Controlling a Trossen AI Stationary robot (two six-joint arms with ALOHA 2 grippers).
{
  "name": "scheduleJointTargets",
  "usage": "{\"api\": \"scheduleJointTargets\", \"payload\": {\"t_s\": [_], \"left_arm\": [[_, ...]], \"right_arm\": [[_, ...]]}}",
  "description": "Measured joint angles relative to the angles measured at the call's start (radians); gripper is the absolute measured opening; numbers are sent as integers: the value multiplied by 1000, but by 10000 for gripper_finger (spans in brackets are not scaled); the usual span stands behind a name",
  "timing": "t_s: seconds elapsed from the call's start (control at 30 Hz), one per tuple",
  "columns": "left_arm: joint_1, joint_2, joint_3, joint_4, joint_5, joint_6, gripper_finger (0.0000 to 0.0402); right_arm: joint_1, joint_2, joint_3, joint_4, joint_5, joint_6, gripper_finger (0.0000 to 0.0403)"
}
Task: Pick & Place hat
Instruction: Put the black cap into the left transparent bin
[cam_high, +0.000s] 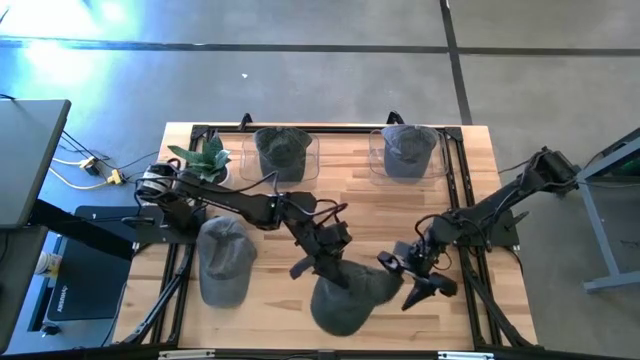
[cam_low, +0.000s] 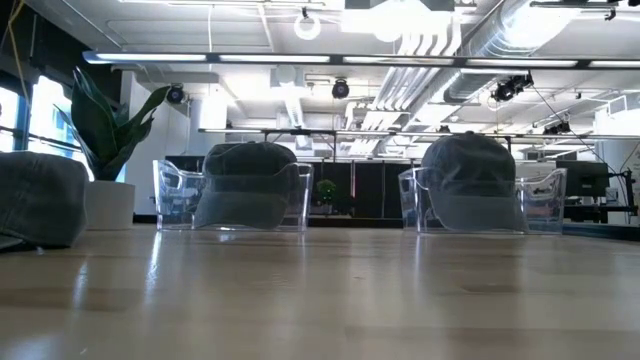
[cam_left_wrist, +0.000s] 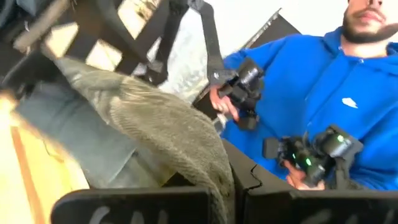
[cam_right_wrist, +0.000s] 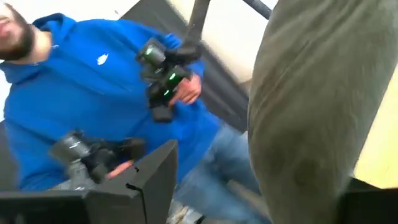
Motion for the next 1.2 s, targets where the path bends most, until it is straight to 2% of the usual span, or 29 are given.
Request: {"api": "scheduleJointTargets", "payload": {"t_s": [0.1,0.2,0.3,0.47,0.63,0.8,0.93,1.03,1.2], "left_arm": [[-2,-7,-3,-12,11,0,0],[-2,-11,-2,-7,18,1,0],[-2,-11,-2,-10,17,0,0],[-2,-11,-2,-17,-1,4,0],[-2,-11,-2,-73,-30,64,0],[-2,-10,-2,-87,-37,56,0],[-2,-10,-2,-82,-63,21,4],[-2,-10,-2,-79,-113,18,23],[-1,-10,-2,-60,-178,18,93]], "right_arm": [[1,0,0,-18,-8,-8,205],[1,0,0,-31,102,-118,192],[-4,0,0,-31,162,-218,183],[-7,0,0,-25,234,-229,166],[-6,0,0,39,224,-197,114],[-6,0,0,60,163,-158,19],[-8,0,0,65,162,-167,16],[-21,0,0,72,152,-168,6],[-27,-1,0,79,153,-166,10]]}}
